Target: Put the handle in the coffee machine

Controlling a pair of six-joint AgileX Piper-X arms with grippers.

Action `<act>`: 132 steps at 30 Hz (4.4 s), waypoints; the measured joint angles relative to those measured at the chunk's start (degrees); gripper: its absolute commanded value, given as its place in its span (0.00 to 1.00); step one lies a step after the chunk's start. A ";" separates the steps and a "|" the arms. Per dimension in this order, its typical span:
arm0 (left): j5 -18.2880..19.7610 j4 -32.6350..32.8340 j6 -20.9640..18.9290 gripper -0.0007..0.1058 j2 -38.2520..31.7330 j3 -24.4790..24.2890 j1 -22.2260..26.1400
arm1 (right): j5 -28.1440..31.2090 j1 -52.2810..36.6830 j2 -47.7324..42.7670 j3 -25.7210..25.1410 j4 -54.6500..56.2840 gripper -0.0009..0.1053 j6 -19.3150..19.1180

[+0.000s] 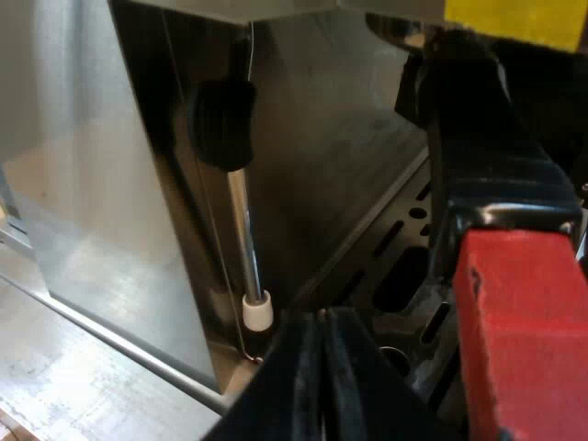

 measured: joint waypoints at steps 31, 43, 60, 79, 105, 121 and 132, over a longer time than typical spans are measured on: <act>4.09 19.64 4.92 0.01 -5.78 0.00 0.26 | -0.10 0.00 0.00 0.00 0.00 0.34 0.00; 4.86 24.54 6.70 0.01 -5.78 0.00 -1.74 | -0.10 0.00 0.00 0.00 0.00 0.34 -0.50; 1.88 28.39 8.35 0.01 -7.51 -0.14 -7.03 | 0.39 0.00 0.00 0.40 -0.50 0.34 -0.95; 1.49 29.59 9.28 0.01 -7.64 -0.14 -7.03 | 0.51 0.00 0.00 0.40 -0.17 0.34 -0.95; 1.49 29.59 9.28 0.01 -7.64 -0.14 -7.03 | 5.76 1.65 -1.71 -0.27 14.76 0.58 2.17; 1.49 29.59 9.28 0.01 -7.64 -0.14 -7.03 | 2.73 5.33 -20.92 15.17 27.76 0.58 9.01; 1.49 29.48 9.28 0.01 -7.64 -0.14 -7.03 | 1.50 13.11 -33.14 15.89 46.90 0.58 13.88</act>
